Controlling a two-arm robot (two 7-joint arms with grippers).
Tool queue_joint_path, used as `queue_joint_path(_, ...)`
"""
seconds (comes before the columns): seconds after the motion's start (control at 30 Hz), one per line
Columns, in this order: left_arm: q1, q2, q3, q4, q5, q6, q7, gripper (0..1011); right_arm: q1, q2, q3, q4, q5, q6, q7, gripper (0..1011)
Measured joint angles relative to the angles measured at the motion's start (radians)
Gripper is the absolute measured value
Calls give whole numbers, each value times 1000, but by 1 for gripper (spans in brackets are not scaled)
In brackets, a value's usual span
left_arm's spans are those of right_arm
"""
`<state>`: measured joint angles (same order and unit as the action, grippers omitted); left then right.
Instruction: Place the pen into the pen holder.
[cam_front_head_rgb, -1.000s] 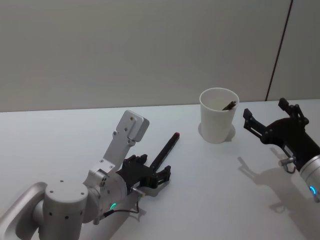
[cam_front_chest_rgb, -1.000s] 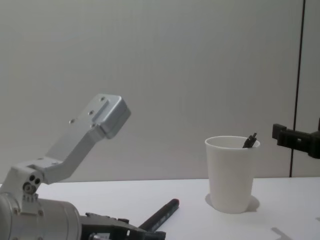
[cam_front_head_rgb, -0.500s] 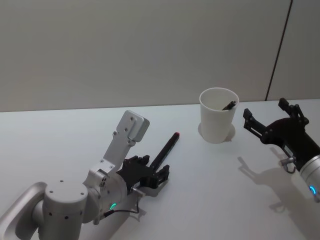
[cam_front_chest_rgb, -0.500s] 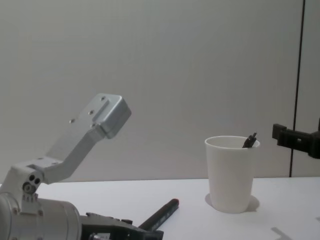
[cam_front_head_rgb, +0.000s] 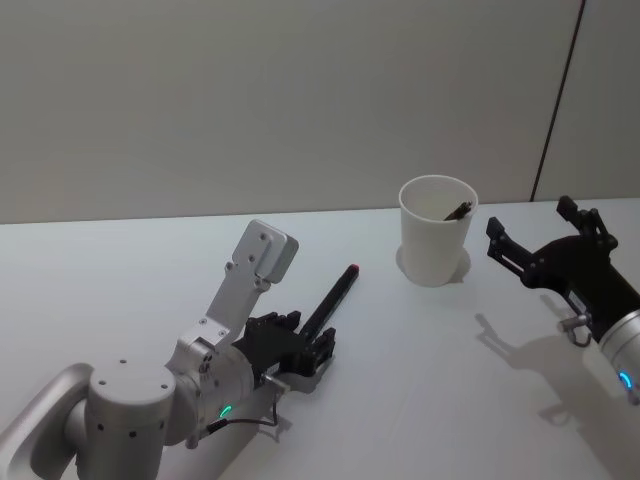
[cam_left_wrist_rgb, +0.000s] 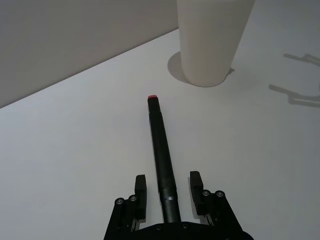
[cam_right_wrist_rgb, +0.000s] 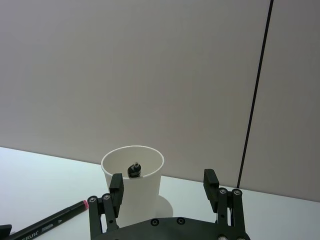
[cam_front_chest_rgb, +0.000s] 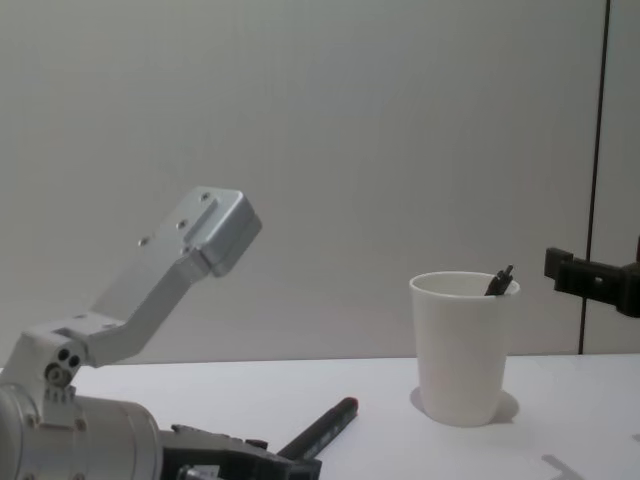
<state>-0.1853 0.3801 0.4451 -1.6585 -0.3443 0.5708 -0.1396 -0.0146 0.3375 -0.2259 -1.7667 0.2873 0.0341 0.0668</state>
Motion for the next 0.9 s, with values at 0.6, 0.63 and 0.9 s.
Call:
queue_joint_path(0.6,1,-1,-3,3,0,-8,-2,274,0,0,0,0,0,0,0,1001)
queue_joint_path(0.63,1,0,-3,4,0,-9,-2,233,0,0,0,0,0,0,0,1001)
queue_joint_path(0.9,2,0,-4,5,0,-14,-2,191,0,0,0,0,0,0,0,1002)
